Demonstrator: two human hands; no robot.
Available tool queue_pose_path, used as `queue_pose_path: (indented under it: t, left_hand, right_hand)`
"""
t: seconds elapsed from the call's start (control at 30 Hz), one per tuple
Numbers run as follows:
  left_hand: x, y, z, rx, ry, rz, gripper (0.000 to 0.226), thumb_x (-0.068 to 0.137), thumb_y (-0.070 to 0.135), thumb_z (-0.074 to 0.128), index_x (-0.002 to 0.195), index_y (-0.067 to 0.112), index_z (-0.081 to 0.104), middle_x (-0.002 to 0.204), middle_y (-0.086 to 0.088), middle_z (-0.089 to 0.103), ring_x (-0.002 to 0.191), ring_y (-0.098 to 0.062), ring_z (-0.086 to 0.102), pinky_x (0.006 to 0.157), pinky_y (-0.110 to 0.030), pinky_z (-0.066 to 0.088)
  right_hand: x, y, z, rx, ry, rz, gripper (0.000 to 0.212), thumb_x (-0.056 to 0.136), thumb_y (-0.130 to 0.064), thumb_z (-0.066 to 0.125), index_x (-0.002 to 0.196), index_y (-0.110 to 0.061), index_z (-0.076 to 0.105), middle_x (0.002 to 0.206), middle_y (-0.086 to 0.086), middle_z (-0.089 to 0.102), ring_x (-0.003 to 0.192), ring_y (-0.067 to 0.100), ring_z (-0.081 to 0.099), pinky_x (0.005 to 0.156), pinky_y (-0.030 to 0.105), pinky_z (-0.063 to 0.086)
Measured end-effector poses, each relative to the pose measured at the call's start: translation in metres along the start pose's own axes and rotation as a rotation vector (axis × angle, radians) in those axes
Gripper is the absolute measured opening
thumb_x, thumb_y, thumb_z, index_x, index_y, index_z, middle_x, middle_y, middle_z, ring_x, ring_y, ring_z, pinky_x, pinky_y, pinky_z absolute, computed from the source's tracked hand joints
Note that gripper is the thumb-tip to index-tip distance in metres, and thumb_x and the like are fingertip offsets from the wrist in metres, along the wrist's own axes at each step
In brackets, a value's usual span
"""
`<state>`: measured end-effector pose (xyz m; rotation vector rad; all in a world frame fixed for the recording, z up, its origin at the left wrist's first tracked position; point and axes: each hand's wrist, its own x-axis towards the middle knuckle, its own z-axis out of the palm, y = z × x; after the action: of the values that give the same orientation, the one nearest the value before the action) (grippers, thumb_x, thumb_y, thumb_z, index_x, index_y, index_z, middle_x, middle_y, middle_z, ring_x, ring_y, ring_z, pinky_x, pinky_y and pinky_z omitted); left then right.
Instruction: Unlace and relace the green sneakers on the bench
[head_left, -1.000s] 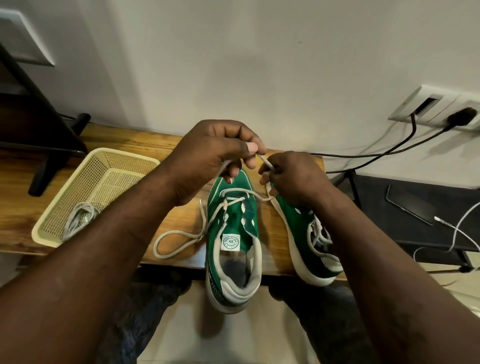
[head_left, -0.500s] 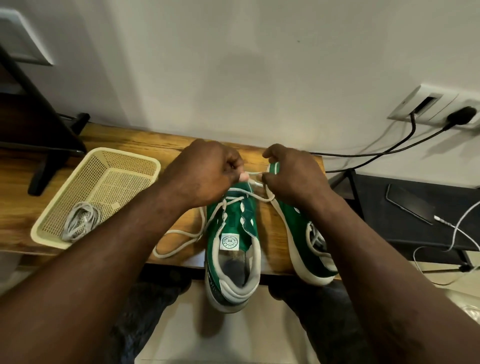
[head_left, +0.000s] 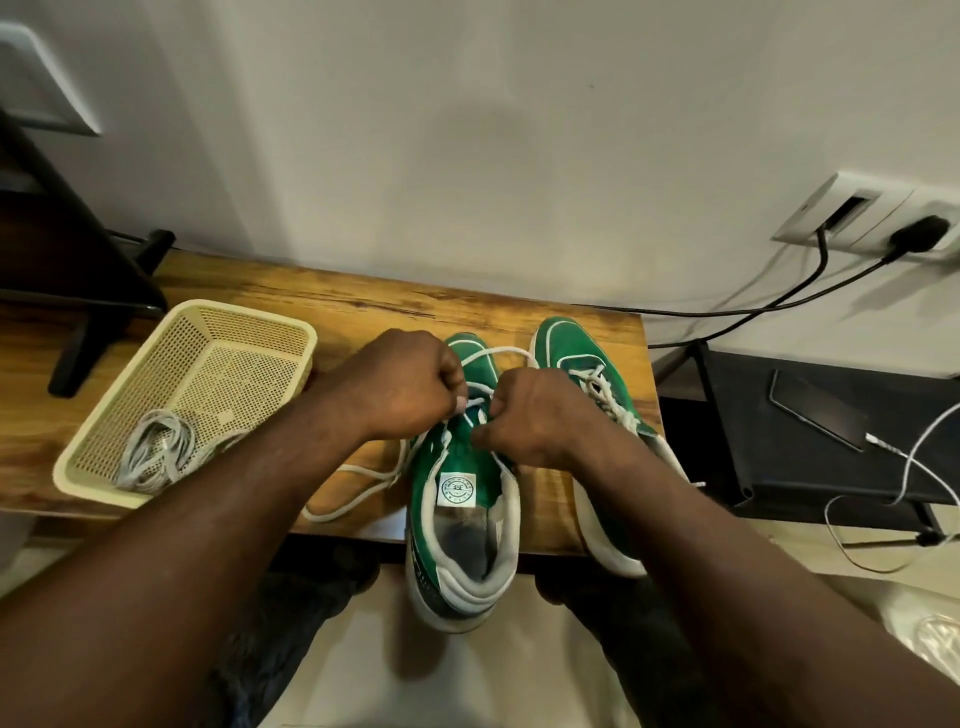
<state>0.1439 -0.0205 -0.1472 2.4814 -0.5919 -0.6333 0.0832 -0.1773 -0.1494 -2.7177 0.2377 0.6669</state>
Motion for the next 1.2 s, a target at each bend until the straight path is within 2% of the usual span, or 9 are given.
queue_pose_path:
  t: [0.13,0.2,0.3,0.4,0.5,0.6,0.83,0.97,1.2]
  left_hand:
    - [0.0,0.004,0.012,-0.135,-0.101,-0.061,0.009,0.087,0.017,0.084,0.083,0.022,0.078,0.076,0.002,0.077,0.057,-0.01,0.068,0.05,-0.024,0.053]
    - [0.0,0.005,0.015,-0.145,-0.091,-0.071,0.011,0.085,0.015,0.084,0.084,0.025,0.078,0.079,0.005,0.077,0.069,-0.011,0.071,0.056,-0.026,0.056]
    - [-0.001,0.006,0.02,-0.112,-0.068,-0.067,0.017,0.085,0.017,0.084,0.093,0.032,0.082,0.089,0.015,0.074,0.087,-0.006,0.069,0.078,-0.029,0.057]
    - [-0.001,0.006,0.027,-0.079,-0.044,-0.064,0.013,0.084,0.022,0.084,0.087,0.035,0.083,0.087,0.019,0.076,0.088,-0.001,0.068,0.085,-0.032,0.058]
    - [-0.001,0.007,0.032,0.017,-0.021,-0.037,0.009,0.082,0.029,0.086,0.08,0.036,0.081,0.078,0.019,0.074,0.08,0.001,0.067,0.079,-0.031,0.058]
    - [0.0,0.007,0.036,0.053,0.035,-0.033,0.009,0.081,0.028,0.084,0.077,0.034,0.078,0.076,0.017,0.073,0.079,-0.003,0.068,0.079,-0.034,0.06]
    - [0.003,-0.001,0.043,-0.378,0.132,-0.235,0.015,0.074,0.013,0.09,0.07,0.019,0.077,0.065,0.007,0.074,0.06,-0.009,0.068,0.055,-0.026,0.05]
    - [0.002,-0.001,0.048,-0.328,0.217,-0.163,0.016,0.076,0.017,0.087,0.069,0.022,0.074,0.071,0.012,0.074,0.072,-0.006,0.069,0.069,-0.029,0.057]
    - [0.003,-0.002,0.056,-0.211,0.207,-0.055,0.017,0.08,0.016,0.085,0.077,0.028,0.073,0.073,0.012,0.072,0.073,-0.005,0.068,0.075,-0.036,0.061]
  right_hand:
    - [-0.001,0.015,-0.011,0.196,-0.051,0.052,0.013,0.097,-0.019,0.067,0.099,-0.01,0.076,0.088,0.007,0.079,0.078,0.022,0.076,0.081,0.037,0.062]
    - [-0.001,0.025,-0.009,0.399,-0.057,0.107,0.008,0.095,-0.008,0.068,0.1,-0.01,0.074,0.092,0.008,0.077,0.073,0.021,0.073,0.07,0.036,0.063]
    - [0.004,0.036,-0.004,0.578,-0.101,0.172,0.018,0.093,0.003,0.067,0.103,-0.01,0.074,0.091,0.006,0.071,0.067,0.016,0.063,0.054,0.026,0.051]
    - [0.009,0.045,0.001,0.746,-0.163,0.218,0.022,0.094,0.006,0.065,0.106,-0.011,0.071,0.095,0.009,0.068,0.079,0.02,0.063,0.063,0.029,0.054]
    - [0.013,0.049,0.006,0.831,-0.189,0.213,0.024,0.095,0.009,0.061,0.105,-0.012,0.069,0.098,0.009,0.067,0.089,0.023,0.064,0.073,0.036,0.057]
    - [0.014,0.048,0.008,0.837,-0.191,0.208,0.025,0.096,0.009,0.06,0.105,-0.013,0.068,0.099,0.008,0.067,0.089,0.021,0.064,0.068,0.032,0.056]
    - [0.016,0.053,0.008,0.982,-0.26,0.231,0.029,0.097,0.015,0.054,0.108,-0.009,0.065,0.098,0.01,0.063,0.082,0.017,0.063,0.053,0.026,0.054]
    - [0.021,0.057,0.012,1.01,-0.279,0.231,0.031,0.097,0.016,0.053,0.11,-0.01,0.066,0.093,0.008,0.065,0.079,0.015,0.066,0.059,0.03,0.056]
    - [0.023,0.061,0.013,1.037,-0.264,0.213,0.031,0.097,0.015,0.053,0.108,-0.01,0.068,0.091,0.007,0.067,0.081,0.016,0.068,0.069,0.035,0.059]
